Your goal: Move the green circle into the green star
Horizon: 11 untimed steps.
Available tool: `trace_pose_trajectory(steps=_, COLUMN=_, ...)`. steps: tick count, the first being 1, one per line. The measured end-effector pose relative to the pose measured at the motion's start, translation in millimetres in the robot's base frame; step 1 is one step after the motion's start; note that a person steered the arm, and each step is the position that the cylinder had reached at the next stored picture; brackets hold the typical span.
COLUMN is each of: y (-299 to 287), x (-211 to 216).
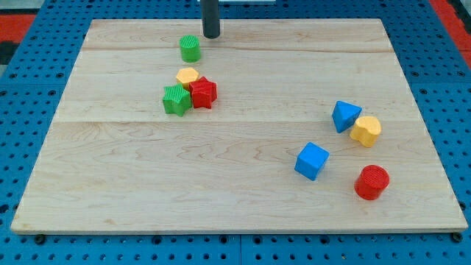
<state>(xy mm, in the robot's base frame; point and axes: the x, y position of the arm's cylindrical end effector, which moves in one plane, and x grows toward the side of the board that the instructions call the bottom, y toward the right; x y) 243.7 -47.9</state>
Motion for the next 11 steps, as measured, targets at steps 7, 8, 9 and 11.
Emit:
trace_pose_trajectory(steps=7, y=-112.6, x=88.3)
trace_pose_trajectory(steps=8, y=-72.3, x=110.9)
trace_pose_trajectory(steps=9, y=-89.1, x=115.9)
trace_pose_trajectory(steps=11, y=-168.6, x=155.8)
